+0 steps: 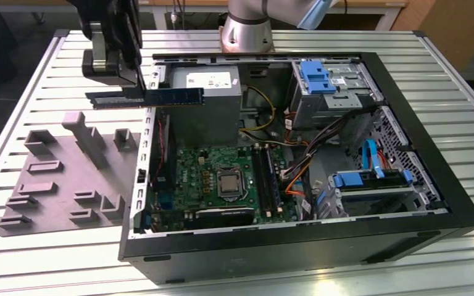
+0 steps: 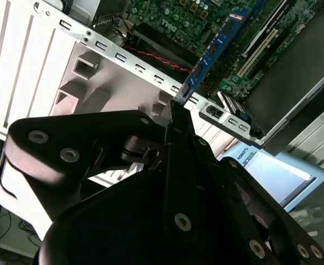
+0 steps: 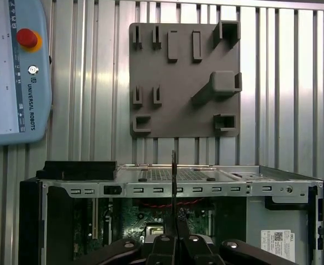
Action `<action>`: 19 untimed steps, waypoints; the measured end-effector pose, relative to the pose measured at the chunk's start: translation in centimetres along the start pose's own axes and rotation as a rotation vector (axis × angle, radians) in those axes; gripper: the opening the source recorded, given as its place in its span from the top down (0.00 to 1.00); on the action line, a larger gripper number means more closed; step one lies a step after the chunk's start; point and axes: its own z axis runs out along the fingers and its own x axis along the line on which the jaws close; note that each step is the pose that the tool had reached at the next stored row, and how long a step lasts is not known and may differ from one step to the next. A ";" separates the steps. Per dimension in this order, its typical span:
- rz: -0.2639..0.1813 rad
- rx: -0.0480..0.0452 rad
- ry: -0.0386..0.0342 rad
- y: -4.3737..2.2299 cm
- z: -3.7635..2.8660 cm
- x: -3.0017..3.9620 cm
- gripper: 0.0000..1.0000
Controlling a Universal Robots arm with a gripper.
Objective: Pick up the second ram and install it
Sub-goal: 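Pick up the second ram and move it above second insertion slot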
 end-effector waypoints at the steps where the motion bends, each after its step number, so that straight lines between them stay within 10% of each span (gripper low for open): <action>1: 0.000 0.0000 0.0001 -0.05 0.00 0.00 0.89; 19: 0.000 -0.0001 0.0001 -2.57 0.11 0.01 0.89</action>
